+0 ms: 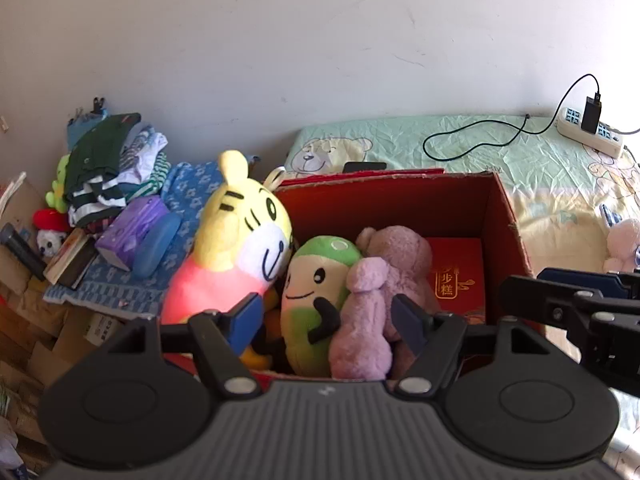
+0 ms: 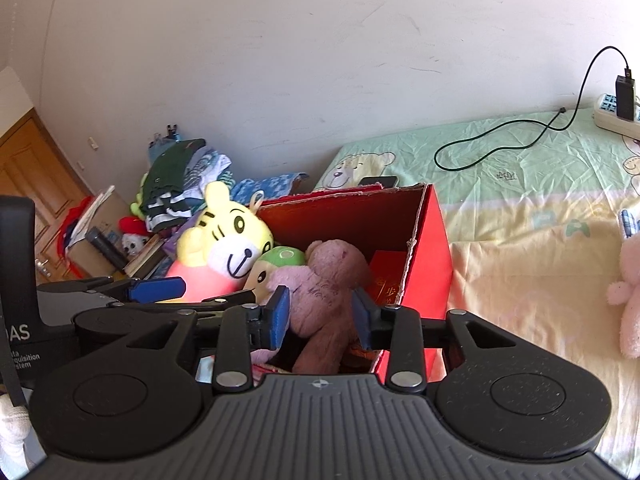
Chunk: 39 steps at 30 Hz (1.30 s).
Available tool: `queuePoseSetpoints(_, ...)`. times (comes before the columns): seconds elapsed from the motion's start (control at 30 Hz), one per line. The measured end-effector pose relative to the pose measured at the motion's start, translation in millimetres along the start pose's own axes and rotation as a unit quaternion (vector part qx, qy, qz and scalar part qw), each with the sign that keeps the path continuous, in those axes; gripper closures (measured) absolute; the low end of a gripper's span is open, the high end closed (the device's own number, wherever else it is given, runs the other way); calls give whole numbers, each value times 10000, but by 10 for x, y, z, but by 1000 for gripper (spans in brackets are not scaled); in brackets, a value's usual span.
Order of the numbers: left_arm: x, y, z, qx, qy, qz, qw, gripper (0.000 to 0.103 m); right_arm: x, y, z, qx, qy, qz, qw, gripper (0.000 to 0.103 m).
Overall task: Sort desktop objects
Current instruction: 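Open the right gripper and release the pink teddy bear in the box, then withdraw the right gripper and move it toward the white teddy bears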
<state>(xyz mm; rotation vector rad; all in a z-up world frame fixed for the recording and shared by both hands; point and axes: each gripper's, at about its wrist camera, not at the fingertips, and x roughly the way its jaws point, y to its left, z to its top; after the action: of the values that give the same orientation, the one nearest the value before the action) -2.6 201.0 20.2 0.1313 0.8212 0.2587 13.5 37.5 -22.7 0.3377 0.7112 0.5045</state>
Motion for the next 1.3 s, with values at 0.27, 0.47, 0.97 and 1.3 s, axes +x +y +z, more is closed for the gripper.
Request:
queuePoseSetpoints(0.27, -187, -153, -89, -172, 69, 92, 9998, 27, -196, -91, -74, -210, 85, 155, 9996, 66)
queuePoseSetpoints(0.47, -363, -376, -137, -165, 17, -35, 9999, 24, -357, -262, -125, -215, 127, 190, 9995, 66)
queuePoseSetpoints(0.97, -599, -1277, -164, 304, -10, -906, 9954, 25, -853, -1037, -312, 402, 81, -323, 9986, 66)
queuePoseSetpoints(1.3, -438, -2039, -264, 958, 222, -1826, 9783, 20, -1169, -1801, -510, 1239, 97, -1102, 9861, 65)
